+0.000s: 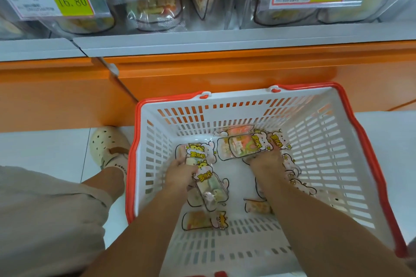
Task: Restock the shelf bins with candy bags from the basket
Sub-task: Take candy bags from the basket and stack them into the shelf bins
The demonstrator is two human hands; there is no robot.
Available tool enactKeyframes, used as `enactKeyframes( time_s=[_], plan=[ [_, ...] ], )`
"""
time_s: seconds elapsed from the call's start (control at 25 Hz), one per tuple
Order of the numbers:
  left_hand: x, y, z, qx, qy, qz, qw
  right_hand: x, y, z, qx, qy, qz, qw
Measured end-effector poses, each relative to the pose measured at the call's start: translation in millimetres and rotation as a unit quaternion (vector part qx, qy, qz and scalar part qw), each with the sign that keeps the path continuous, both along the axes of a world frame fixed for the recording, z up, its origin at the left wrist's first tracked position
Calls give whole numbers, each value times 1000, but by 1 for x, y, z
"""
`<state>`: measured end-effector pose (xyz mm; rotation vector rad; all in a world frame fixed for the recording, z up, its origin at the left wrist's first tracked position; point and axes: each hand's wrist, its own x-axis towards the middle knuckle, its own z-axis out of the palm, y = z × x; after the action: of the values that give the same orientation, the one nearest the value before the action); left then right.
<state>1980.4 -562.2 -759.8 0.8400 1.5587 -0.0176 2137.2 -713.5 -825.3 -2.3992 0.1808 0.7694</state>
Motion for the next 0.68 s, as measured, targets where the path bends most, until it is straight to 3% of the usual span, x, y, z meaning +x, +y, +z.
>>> enactKeyframes(
  time_s=[0.12, 0.2, 0.24, 0.32, 0.4, 0.56, 0.68],
  plan=[
    [0, -1, 0, 3, -4, 5, 1000, 1, 7, 23, -7, 50, -1, 999],
    [0, 1, 1, 11, -15, 9, 1000, 15, 10, 35, 54, 72, -123, 988],
    [1, 2, 3, 14, -21, 5, 1000, 21, 12, 48, 28, 122, -118, 985],
    [4, 5, 11, 26, -29, -12, 999, 32, 17, 67, -10, 227, -30, 973],
    [7, 7, 19, 46, -40, -30, 998, 41, 8, 88, 9, 287, -42, 957],
    [9, 6, 33, 55, -89, -69, 992, 53, -18, 137, 84, 349, -33, 933],
    [9, 3, 48, 51, -133, -94, 985, 57, -33, 167, 23, 332, 85, 939]
  ],
)
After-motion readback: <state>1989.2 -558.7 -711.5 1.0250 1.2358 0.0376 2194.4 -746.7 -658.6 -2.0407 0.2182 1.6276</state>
